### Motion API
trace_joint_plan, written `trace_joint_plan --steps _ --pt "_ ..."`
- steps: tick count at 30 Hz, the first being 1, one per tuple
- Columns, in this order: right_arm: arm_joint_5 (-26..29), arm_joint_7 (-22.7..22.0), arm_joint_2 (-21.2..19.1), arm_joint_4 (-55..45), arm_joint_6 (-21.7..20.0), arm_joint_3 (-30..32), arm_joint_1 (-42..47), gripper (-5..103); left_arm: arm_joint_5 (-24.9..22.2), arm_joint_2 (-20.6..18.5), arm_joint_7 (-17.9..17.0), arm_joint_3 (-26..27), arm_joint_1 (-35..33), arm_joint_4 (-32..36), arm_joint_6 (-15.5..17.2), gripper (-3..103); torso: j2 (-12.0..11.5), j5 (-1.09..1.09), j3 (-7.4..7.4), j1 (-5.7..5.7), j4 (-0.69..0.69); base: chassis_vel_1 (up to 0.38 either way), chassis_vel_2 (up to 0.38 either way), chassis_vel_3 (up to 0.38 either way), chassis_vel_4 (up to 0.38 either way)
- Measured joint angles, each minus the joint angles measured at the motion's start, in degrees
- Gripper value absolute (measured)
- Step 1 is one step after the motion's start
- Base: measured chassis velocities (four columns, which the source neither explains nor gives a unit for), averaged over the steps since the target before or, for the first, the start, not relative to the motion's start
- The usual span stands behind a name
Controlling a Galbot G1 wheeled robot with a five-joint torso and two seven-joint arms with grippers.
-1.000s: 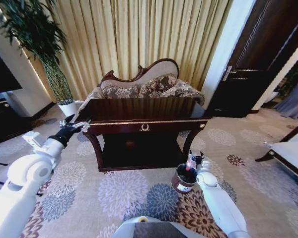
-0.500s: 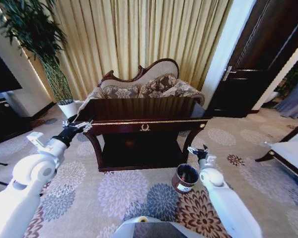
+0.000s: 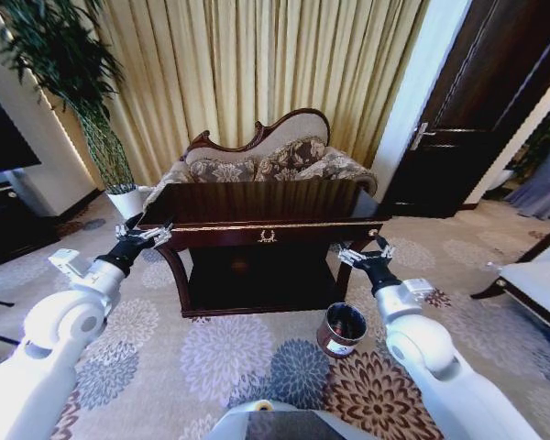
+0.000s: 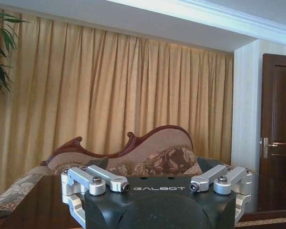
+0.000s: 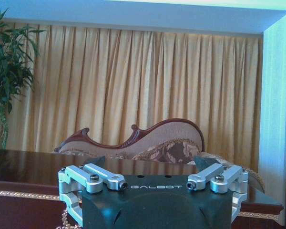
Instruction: Move to the front of the table and place the trash on the table into the trash bin.
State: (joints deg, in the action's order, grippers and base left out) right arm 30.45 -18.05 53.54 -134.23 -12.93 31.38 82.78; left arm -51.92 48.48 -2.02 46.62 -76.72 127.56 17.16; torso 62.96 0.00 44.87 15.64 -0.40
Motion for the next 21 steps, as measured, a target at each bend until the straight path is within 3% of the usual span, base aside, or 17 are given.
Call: trace_joint_plan --steps 3,21 --pt "1.74 -0.36 -0.21 -0.36 -1.70 -0.12 -0.48 100 0.02 -0.33 0.02 -0.23 -0.17 0.76 0.30 100 -0.01 0.02 0.01 0.00 0.00 0.000 0.000 0.000 0.000" --pt "5.02 -2.73 -4.29 -1.18 -2.20 -1.44 -1.19 100 -0.47 -0.97 -0.20 1.83 0.07 0.43 1.00 100 -0.02 0.00 0.02 0.03 0.00 0.021 -0.032 -0.025 0.040"
